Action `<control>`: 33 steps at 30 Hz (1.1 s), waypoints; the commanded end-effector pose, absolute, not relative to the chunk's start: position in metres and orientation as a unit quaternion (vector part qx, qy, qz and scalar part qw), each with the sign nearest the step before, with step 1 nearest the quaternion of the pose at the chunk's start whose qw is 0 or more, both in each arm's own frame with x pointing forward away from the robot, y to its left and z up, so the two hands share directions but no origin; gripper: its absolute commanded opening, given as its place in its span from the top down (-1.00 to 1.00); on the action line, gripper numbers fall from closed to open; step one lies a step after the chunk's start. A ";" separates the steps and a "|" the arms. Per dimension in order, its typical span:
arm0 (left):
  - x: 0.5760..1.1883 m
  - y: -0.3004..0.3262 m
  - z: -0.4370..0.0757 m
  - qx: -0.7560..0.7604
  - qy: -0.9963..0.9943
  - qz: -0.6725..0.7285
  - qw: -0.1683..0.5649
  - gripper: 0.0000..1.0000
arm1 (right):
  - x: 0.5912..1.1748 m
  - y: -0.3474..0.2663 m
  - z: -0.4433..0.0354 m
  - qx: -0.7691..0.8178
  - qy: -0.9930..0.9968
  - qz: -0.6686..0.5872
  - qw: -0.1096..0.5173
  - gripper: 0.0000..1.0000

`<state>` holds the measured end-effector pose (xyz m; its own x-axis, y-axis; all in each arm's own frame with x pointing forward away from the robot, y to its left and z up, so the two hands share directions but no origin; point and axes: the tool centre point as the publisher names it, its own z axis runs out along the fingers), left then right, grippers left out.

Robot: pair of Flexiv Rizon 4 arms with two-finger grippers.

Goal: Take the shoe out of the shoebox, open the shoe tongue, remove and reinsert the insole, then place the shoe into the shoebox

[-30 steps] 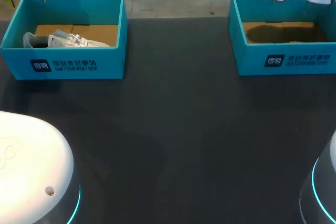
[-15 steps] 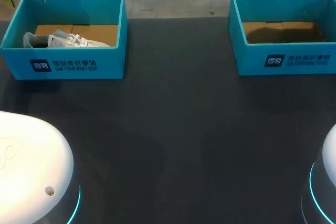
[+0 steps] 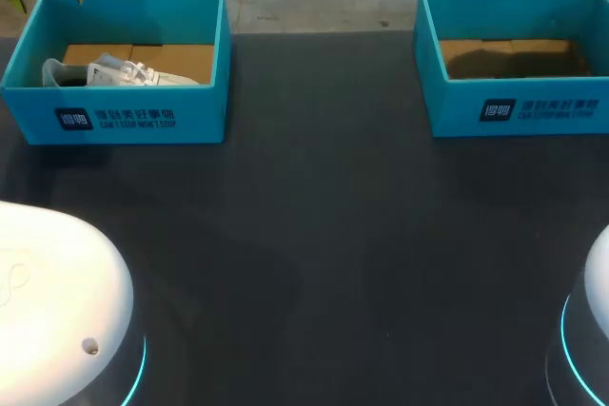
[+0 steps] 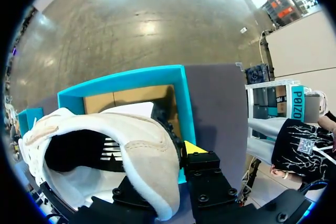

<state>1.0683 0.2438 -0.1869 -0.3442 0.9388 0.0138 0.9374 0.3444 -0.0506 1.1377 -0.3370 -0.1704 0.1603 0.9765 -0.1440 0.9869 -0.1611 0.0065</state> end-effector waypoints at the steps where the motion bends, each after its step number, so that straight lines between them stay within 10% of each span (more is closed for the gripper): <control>1: 1.068 0.244 -0.186 -0.573 -0.819 0.016 0.021 -1.00 | 1.137 -0.337 -0.168 0.760 0.646 -0.052 0.049 1.00; 33: 1.068 0.244 -0.186 -0.573 -0.819 0.016 0.021 -1.00 | 1.037 -0.212 -0.133 0.766 0.636 -0.041 0.079 1.00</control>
<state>1.0683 0.2438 -0.1869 -0.3443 0.9388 0.0138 0.9374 0.3445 -0.0506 1.0603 -0.2226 -0.1400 0.1850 0.9707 -0.1534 0.9805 -0.1929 -0.0378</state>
